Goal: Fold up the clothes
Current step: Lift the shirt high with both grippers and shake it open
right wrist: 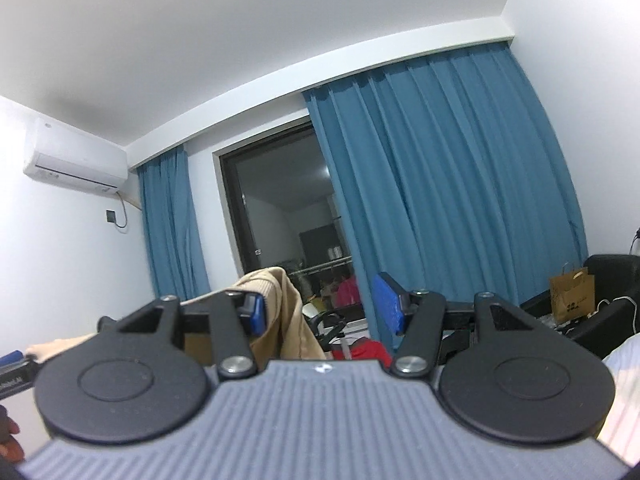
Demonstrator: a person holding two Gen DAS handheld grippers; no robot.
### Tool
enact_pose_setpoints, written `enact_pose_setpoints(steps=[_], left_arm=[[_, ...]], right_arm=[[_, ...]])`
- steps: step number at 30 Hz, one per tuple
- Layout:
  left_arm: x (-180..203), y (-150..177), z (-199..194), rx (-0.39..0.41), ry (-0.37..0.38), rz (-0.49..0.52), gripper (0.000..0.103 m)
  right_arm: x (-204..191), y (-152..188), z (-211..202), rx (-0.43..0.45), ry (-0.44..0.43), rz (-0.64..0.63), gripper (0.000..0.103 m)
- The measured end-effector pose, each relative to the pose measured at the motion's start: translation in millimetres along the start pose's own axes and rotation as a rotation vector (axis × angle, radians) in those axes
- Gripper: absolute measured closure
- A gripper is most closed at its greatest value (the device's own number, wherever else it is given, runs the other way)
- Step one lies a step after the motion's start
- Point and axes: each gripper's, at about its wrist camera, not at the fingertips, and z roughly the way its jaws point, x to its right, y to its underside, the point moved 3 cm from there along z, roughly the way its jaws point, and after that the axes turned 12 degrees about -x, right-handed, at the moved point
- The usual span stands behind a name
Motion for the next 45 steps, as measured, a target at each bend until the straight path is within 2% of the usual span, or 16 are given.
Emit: enact_pose_setpoints(steps=[5, 8, 12, 18, 22, 25, 29, 30, 32, 34, 36, 37, 39, 41, 45], left_arm=[[14, -3, 31, -0.079, 0.001, 0.038, 0.000], [19, 19, 71, -0.144, -0.005, 0.054, 0.000], [23, 74, 150, -0.218, -0.021, 0.072, 0.000], [35, 186, 299, -0.292, -0.041, 0.066, 0.000], [46, 283, 421, -0.413, -0.055, 0.093, 0.000], [53, 370, 506, -0.552, -0.072, 0.136, 0.000], [56, 475, 583, -0.744, -0.076, 0.190, 0.004], [58, 497, 596, -0.788, -0.079, 0.208, 0.006], [56, 519, 619, -0.850, -0.059, 0.228, 0.007], [60, 533, 630, -0.898, -0.033, 0.276, 0.006], [65, 542, 639, -0.983, 0.012, 0.325, 0.005], [67, 545, 641, -1.032, 0.036, 0.350, 0.005], [69, 544, 636, -1.092, 0.071, 0.367, 0.005], [67, 531, 628, -1.092, 0.112, 0.344, 0.005], [59, 504, 586, -0.963, 0.158, 0.273, 0.002]], right_arm=[[6, 3, 31, -0.081, 0.029, -0.014, 0.046], [19, 25, 66, -0.151, 0.054, -0.010, 0.045], [47, 75, 140, -0.233, 0.086, 0.001, 0.045], [105, 168, 280, -0.327, 0.144, 0.022, 0.042], [153, 251, 390, -0.421, 0.205, 0.002, 0.042], [185, 324, 463, -0.597, 0.232, -0.016, 0.042], [213, 407, 541, -0.830, 0.235, -0.080, 0.042], [216, 424, 556, -0.887, 0.241, -0.114, 0.042], [217, 454, 579, -1.008, 0.244, -0.197, 0.042], [211, 472, 589, -1.138, 0.193, -0.257, 0.042], [205, 488, 599, -1.265, 0.133, -0.313, 0.042], [200, 488, 600, -1.290, 0.103, -0.326, 0.042], [187, 481, 599, -1.299, 0.043, -0.335, 0.034], [178, 470, 597, -1.278, 0.000, -0.310, 0.032], [172, 434, 567, -1.073, 0.022, -0.155, 0.032]])
